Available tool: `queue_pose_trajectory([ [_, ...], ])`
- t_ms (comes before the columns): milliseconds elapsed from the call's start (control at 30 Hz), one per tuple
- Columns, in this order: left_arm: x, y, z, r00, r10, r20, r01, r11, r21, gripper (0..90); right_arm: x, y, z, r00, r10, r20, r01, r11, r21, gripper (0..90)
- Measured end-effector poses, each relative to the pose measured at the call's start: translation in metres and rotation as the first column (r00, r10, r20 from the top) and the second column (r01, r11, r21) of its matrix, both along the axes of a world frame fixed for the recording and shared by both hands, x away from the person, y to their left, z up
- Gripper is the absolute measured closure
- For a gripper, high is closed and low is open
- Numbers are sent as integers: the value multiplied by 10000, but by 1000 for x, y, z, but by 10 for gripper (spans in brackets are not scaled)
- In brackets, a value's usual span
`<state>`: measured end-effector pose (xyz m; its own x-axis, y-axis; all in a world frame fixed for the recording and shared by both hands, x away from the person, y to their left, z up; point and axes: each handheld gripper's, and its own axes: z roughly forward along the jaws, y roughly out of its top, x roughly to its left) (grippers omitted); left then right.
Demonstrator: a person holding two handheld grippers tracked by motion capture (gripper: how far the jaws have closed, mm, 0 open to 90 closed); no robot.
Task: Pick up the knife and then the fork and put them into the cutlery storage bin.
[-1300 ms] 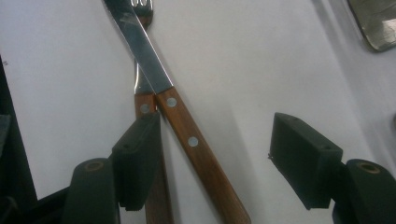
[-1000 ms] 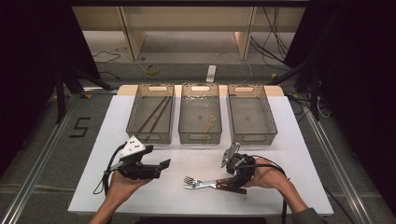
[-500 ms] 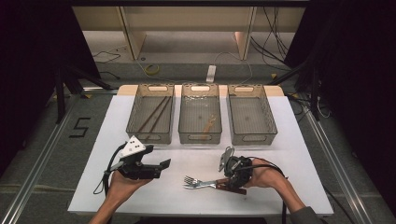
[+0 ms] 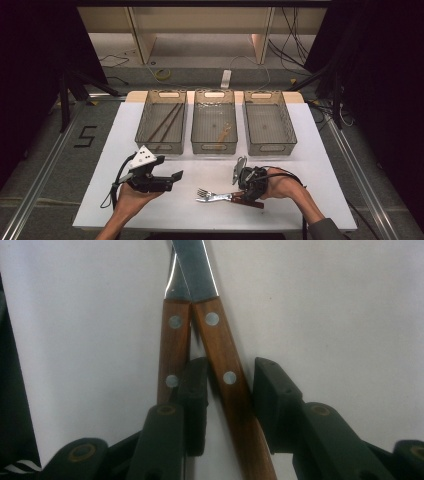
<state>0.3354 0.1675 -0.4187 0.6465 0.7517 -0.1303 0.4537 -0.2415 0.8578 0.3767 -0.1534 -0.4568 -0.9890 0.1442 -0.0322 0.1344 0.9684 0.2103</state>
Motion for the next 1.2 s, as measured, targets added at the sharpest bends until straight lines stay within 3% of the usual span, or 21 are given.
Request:
queue_pose_trajectory([
  [567, 0, 0, 0, 10000, 8, 9, -8, 10000, -26, 156, -2, 2, 0, 9972, 736, 129, -735, 9972, -123, 729],
  [1200, -1, 0, 0, 10000, -5, 13, 5, 10000, -13, 156, -4, 0, 1, 9937, 1121, 90, -1120, 9937, -83, 763],
])
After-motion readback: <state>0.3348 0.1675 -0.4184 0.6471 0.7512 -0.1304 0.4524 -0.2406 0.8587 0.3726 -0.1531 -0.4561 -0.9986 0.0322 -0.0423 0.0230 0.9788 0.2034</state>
